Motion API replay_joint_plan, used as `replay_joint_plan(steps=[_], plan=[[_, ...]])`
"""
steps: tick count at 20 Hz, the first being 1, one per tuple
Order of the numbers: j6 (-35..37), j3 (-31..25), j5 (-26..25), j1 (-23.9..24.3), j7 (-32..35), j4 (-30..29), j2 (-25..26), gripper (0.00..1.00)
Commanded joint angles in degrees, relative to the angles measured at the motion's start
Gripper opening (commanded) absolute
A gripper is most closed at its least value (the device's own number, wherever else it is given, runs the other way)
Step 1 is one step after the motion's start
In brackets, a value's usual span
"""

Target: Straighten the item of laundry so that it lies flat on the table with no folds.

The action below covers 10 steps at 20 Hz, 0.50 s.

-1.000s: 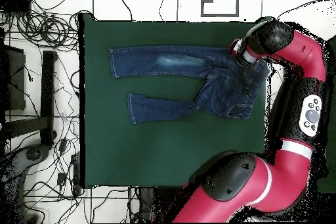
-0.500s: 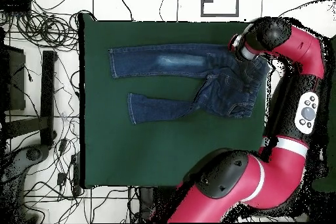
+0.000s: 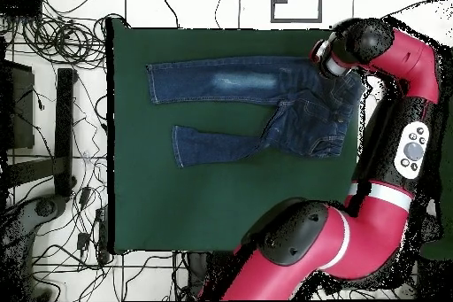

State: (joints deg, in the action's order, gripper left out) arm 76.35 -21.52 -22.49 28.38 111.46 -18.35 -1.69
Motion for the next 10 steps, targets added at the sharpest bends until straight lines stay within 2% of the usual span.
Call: replay_joint_plan(steps=[1,10], plan=[[-2.6,-6.2,-2.1,-3.5,-19.7,-0.9,-0.1,1.00],[2.0,-8.3,-4.4,-4.9,-18.7,3.2,1.3,1.00]])
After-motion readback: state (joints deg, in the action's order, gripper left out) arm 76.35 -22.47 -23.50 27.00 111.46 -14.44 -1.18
